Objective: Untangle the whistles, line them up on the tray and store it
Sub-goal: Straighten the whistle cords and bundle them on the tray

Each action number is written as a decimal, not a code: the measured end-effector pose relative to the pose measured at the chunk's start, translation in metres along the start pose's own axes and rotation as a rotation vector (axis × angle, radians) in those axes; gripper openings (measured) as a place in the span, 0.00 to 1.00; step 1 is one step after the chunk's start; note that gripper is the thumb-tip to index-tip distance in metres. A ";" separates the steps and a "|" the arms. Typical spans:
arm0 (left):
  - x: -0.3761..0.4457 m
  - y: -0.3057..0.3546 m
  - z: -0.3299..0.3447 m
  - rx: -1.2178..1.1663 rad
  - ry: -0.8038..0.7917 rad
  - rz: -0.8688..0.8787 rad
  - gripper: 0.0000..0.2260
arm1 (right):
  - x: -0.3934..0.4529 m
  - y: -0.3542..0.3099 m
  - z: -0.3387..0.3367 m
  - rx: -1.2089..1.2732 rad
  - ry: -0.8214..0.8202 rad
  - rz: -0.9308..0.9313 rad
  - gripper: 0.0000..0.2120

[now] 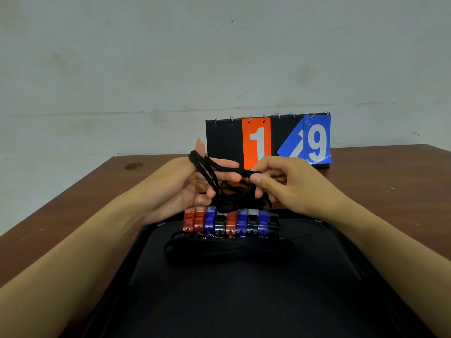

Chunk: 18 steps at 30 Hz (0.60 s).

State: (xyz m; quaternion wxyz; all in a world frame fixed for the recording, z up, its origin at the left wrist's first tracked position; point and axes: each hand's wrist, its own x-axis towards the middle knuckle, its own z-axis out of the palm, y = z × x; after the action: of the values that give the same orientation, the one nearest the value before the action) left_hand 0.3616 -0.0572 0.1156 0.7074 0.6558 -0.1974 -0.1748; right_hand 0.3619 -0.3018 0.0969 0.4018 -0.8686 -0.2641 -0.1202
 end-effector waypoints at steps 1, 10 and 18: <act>0.000 0.000 -0.001 -0.005 0.002 0.004 0.30 | 0.001 0.000 -0.001 0.004 0.010 0.008 0.03; 0.008 0.005 -0.018 -0.082 0.244 0.242 0.15 | 0.000 0.006 -0.005 -0.044 0.046 0.049 0.07; 0.012 0.001 -0.036 0.128 0.366 0.351 0.10 | 0.002 0.005 -0.012 -0.047 0.173 0.104 0.09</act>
State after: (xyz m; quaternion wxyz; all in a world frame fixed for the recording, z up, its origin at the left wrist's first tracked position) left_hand 0.3902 -0.0326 0.1145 0.7078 0.6758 -0.1875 0.0852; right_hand 0.3660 -0.3129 0.1027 0.4083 -0.8766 -0.1800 -0.1801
